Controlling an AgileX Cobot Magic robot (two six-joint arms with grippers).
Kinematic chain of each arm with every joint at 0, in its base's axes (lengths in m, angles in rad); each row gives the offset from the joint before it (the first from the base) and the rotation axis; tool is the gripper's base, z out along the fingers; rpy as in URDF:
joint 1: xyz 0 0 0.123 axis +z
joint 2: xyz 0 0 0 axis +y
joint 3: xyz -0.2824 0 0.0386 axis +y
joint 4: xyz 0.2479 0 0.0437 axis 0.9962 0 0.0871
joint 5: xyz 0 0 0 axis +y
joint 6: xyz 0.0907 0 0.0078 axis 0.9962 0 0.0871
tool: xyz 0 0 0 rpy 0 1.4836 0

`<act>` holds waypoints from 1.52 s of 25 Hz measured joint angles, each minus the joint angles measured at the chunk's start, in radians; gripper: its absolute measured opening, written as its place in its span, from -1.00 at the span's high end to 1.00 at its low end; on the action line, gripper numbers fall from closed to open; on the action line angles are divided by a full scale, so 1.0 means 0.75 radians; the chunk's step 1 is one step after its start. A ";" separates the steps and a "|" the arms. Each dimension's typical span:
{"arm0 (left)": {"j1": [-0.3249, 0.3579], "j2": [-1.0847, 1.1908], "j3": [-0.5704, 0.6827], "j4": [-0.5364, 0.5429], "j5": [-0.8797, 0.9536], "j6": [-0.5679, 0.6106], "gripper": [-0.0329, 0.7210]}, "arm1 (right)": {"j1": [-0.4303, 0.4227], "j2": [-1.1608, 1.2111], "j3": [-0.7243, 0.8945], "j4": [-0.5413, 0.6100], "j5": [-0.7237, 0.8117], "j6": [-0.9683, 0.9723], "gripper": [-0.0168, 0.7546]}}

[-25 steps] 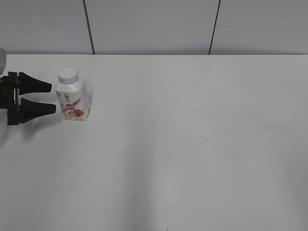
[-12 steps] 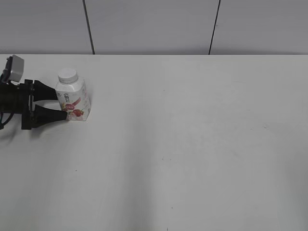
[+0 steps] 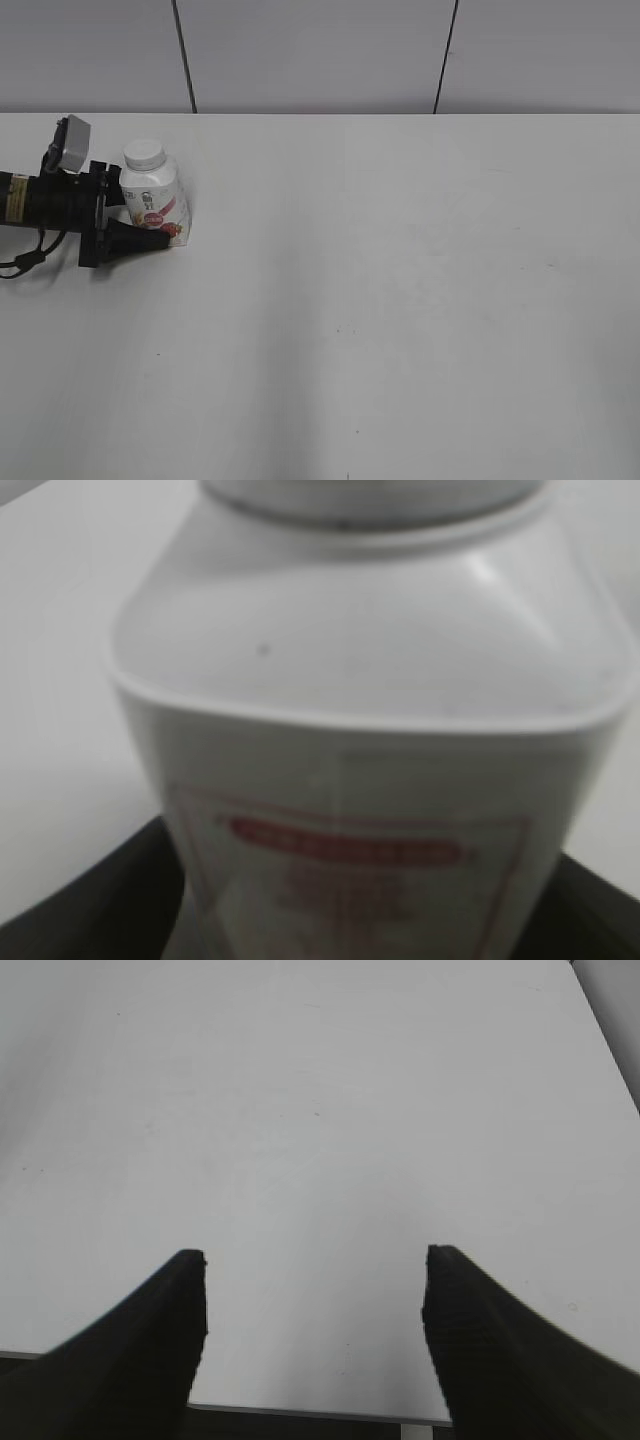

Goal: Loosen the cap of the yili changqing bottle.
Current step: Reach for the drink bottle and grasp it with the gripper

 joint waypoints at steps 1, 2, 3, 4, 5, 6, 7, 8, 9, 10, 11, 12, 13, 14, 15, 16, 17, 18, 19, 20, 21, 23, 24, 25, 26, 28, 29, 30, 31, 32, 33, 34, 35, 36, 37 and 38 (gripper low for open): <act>-0.011 0.003 -0.008 0.000 0.000 0.000 -0.55 | 0.000 0.000 0.000 0.000 0.000 0.000 -0.43; -0.022 0.006 -0.010 -0.001 0.002 0.000 -0.54 | 0.000 0.000 0.000 0.000 0.000 0.000 -0.43; -0.032 0.006 -0.011 -0.003 0.002 0.000 -0.54 | 0.000 0.000 0.000 0.000 0.000 0.000 -0.43; -0.041 0.006 -0.011 -0.003 0.002 0.000 -0.54 | 0.000 0.000 0.000 0.000 0.000 0.000 -0.43; -0.050 0.007 -0.012 -0.003 0.002 0.000 -0.54 | 0.000 0.000 0.000 0.000 0.000 0.000 -0.43; -0.055 0.007 -0.012 -0.004 0.002 0.000 -0.53 | 0.000 0.000 0.000 0.000 0.000 0.000 -0.43; -0.061 0.007 -0.012 -0.004 0.001 0.000 -0.53 | 0.000 0.000 0.000 0.000 0.000 0.000 -0.43; -0.064 0.007 -0.012 -0.004 0.001 0.000 -0.52 | 0.000 0.000 0.000 0.000 0.000 0.000 -0.43; -0.065 0.007 -0.012 -0.005 0.001 0.000 -0.50 | 0.000 0.000 0.000 0.000 0.000 0.000 -0.43; -0.065 0.007 -0.012 -0.007 0.002 0.000 -0.48 | 0.000 0.000 0.000 0.000 0.000 0.000 -0.43; -0.065 0.007 -0.012 -0.007 0.002 0.000 -0.46 | 0.000 0.000 0.000 0.000 0.000 0.000 -0.43; -0.065 0.007 -0.012 -0.008 0.002 0.000 -0.45 | 0.000 0.000 0.000 0.000 0.000 0.000 -0.43; -0.065 0.007 -0.012 -0.011 0.002 0.000 -0.43 | 0.000 0.000 0.000 0.000 0.000 0.000 -0.43; -0.065 0.007 -0.012 -0.016 0.002 0.000 -0.42 | 0.000 0.000 0.000 0.000 0.000 0.000 -0.43; -0.065 0.007 -0.012 -0.018 0.002 -0.001 -0.42 | 0.000 0.000 0.000 0.000 0.000 0.000 -0.43; -0.065 0.007 -0.012 -0.021 0.002 -0.002 -0.41 | 0.000 0.000 0.000 0.000 0.000 0.000 -0.43; -0.065 0.007 -0.013 -0.024 0.002 -0.006 -0.41 | 0.000 0.000 0.000 0.000 0.000 0.000 -0.43; -0.065 0.007 -0.016 -0.025 0.002 -0.011 -0.41 | 0.000 0.000 0.000 0.000 0.000 0.000 -0.43; -0.065 0.007 -0.022 -0.025 0.002 -0.021 -0.41 | 0.000 0.000 0.000 0.000 0.000 0.000 -0.43; -0.065 0.007 -0.025 -0.026 0.002 -0.032 -0.41 | 0.000 0.000 0.000 0.000 0.000 0.000 -0.43; -0.065 0.007 -0.026 -0.026 0.002 -0.039 -0.40 | 0.000 0.000 0.000 0.000 0.000 0.000 -0.43; -0.065 0.007 -0.028 -0.025 0.001 -0.058 -0.38 | 0.000 0.000 0.000 0.000 0.000 0.000 -0.43; -0.066 0.007 -0.028 -0.024 0.001 -0.071 -0.38 | 0.000 0.000 0.000 0.000 0.000 0.000 -0.43; -0.067 0.007 -0.028 -0.024 0.001 -0.076 -0.37 | 0.000 0.000 0.000 0.000 0.000 0.000 -0.43; -0.067 0.007 -0.028 -0.024 0.001 -0.082 -0.37 | 0.000 0.000 0.000 0.000 0.000 0.000 -0.43; -0.067 0.007 -0.028 -0.024 0.001 -0.094 -0.36 | 0.000 0.000 0.000 0.000 0.000 0.000 -0.43; -0.067 0.007 -0.029 -0.020 0.001 -0.101 -0.36 | 0.000 0.000 0.000 0.000 0.000 0.000 -0.43; -0.067 0.005 -0.029 -0.016 0.001 -0.107 -0.36 | 0.000 0.000 0.000 0.000 0.000 0.000 -0.43; -0.067 0.003 -0.031 -0.014 0.001 -0.112 -0.36 | 0.000 0.000 0.000 0.000 0.000 0.000 -0.43; -0.067 0.000 -0.030 -0.014 0.001 -0.116 -0.36 | 0.000 0.000 0.000 0.000 0.000 0.000 -0.43; -0.067 -0.001 -0.031 -0.012 0.001 -0.117 -0.36 | 0.000 0.000 0.000 0.000 0.000 0.000 -0.43; -0.067 -0.001 -0.031 -0.009 0.001 -0.120 -0.36 | 0.000 0.000 0.000 0.000 0.000 0.000 -0.43; -0.067 -0.001 -0.031 -0.009 0.001 -0.120 -0.36 | 0.000 0.000 0.000 0.000 0.000 0.000 -0.43; -0.067 -0.001 -0.031 -0.008 0.001 -0.122 -0.36 | 0.000 0.000 0.000 0.000 0.000 0.000 -0.43; -0.067 -0.001 -0.031 -0.007 0.001 -0.124 -0.35 | 0.000 0.000 0.000 0.000 0.000 0.000 -0.43; -0.067 -0.001 -0.031 -0.005 0.001 -0.125 -0.34 | 0.000 0.000 0.000 0.000 0.000 0.000 -0.43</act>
